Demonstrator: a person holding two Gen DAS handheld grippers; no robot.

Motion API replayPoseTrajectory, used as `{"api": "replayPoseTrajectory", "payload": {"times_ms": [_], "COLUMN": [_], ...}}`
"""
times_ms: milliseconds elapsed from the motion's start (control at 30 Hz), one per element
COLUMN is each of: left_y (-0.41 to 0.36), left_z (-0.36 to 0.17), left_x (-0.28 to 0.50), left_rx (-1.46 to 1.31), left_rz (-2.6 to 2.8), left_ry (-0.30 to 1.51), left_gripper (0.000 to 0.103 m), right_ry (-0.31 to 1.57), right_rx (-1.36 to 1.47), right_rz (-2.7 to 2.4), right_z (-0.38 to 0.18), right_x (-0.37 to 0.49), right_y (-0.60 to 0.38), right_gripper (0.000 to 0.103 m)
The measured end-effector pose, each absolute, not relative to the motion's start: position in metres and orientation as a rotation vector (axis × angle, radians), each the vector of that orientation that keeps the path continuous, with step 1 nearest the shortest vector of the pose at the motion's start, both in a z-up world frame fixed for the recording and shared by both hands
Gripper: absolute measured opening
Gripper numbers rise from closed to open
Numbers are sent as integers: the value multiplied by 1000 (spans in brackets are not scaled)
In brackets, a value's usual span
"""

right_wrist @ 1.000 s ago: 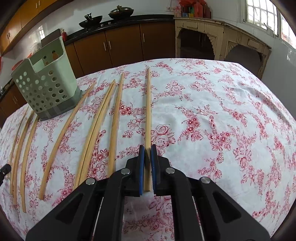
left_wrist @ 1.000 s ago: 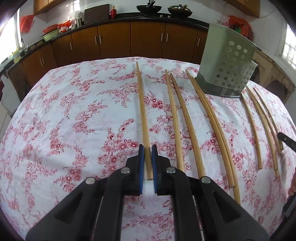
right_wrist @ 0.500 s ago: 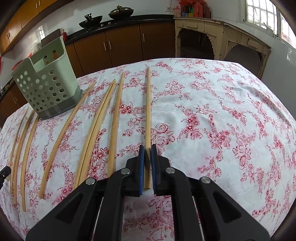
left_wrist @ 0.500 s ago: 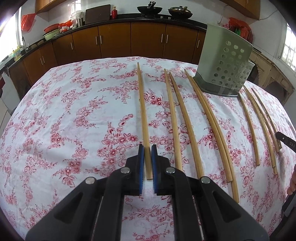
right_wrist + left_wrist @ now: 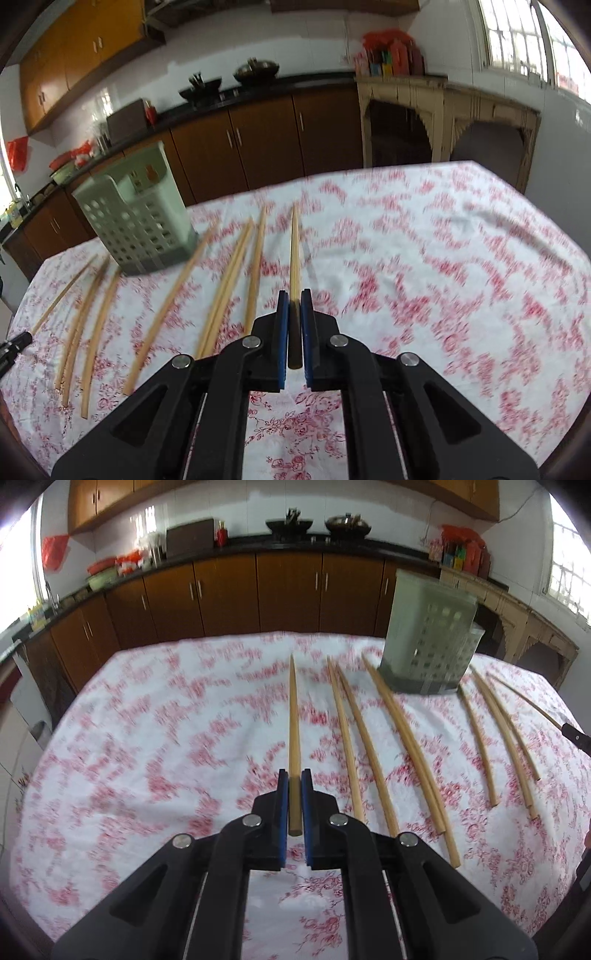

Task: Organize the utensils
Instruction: 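Lift the held chopsticks and carry both tools over the green holder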

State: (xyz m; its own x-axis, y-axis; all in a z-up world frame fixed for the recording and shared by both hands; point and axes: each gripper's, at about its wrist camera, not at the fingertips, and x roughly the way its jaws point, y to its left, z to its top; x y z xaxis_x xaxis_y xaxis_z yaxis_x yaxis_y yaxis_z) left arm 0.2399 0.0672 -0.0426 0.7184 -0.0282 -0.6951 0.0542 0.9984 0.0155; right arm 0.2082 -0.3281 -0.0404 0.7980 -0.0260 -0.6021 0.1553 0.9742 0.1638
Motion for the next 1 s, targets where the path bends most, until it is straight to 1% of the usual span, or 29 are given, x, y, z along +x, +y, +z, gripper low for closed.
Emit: {"api": "replayPoseTrajectory", "payload": {"times_ms": [167, 467, 633, 867, 1000], "left_y": [66, 71, 76, 79, 79], "left_z": [-14, 38, 54, 63, 80], "left_x": [228, 221, 226, 238, 248], "left_rx": [61, 12, -32, -45, -37], "left_rz": [-44, -60, -67, -60, -49], "left_ry": [675, 490, 438, 423, 405], "left_gripper": [8, 8, 8, 8, 8], "right_ry": [539, 354, 325, 318, 308], "right_rx": [180, 167, 185, 201, 214], "right_rz": [-89, -89, -85, -74, -72], "right_z": [-17, 31, 43, 51, 67], "right_x": [196, 188, 196, 206, 216], "right_y": [-327, -332, -334, -332, -333], "right_gripper": [7, 7, 7, 7, 7]}}
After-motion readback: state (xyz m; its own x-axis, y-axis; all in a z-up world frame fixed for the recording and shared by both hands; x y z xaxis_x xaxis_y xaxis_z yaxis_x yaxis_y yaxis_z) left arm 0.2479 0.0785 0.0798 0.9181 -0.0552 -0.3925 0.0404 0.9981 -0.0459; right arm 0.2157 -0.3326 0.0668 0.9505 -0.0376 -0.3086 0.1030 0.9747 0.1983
